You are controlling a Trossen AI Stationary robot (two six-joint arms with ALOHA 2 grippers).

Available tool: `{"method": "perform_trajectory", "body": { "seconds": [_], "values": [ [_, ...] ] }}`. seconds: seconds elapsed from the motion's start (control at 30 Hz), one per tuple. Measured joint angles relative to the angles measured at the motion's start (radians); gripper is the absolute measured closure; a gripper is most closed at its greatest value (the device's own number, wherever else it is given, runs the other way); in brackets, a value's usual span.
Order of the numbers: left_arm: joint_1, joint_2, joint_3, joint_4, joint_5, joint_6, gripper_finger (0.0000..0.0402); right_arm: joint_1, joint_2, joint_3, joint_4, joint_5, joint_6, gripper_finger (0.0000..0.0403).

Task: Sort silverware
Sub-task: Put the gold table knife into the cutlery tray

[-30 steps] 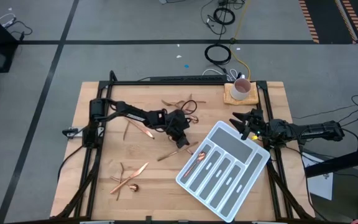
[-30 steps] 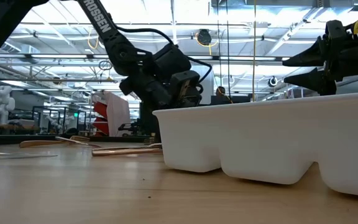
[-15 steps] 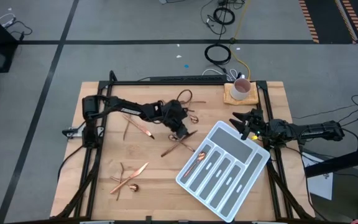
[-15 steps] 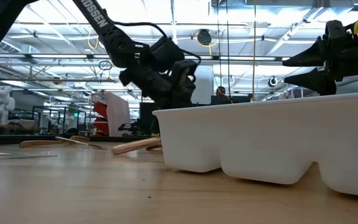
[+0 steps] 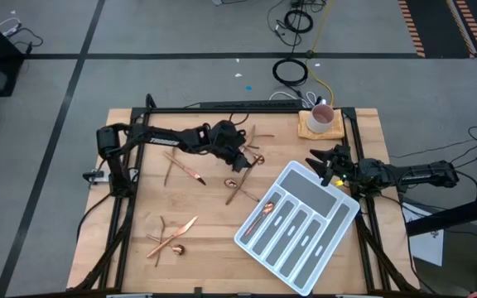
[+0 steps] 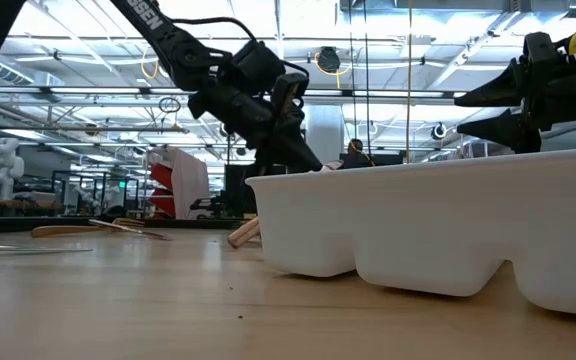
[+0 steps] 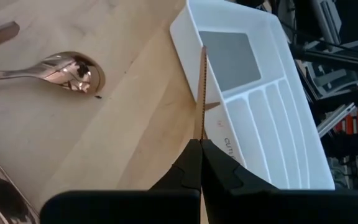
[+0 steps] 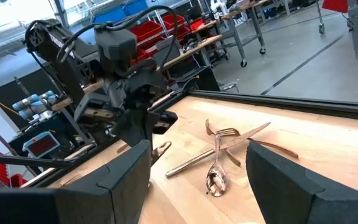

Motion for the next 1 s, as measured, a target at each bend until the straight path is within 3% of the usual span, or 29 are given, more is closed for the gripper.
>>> {"method": "perform_trajectory", "body": {
  "seconds": [0.23, 0.53, 1.0],
  "values": [
    [-0.001, -0.001, 0.0, 0.004, -0.007, -0.001, 0.0401, -0.005, 0.03, 0.0, 0.0, 0.005, 0.205, 0.0156],
    [-0.001, -0.004, 0.001, 0.091, -0.004, -0.077, 0.0401, -0.005, 0.285, -0.002, 0.019, 0.004, 0.363, 0.0156],
    [0.004, -0.096, 0.002, 0.08, -0.04, -0.069, 0.0402, -0.005, 0.367, -0.001, 0.127, -0.022, 0.341, 0.0156]
  ]
}}
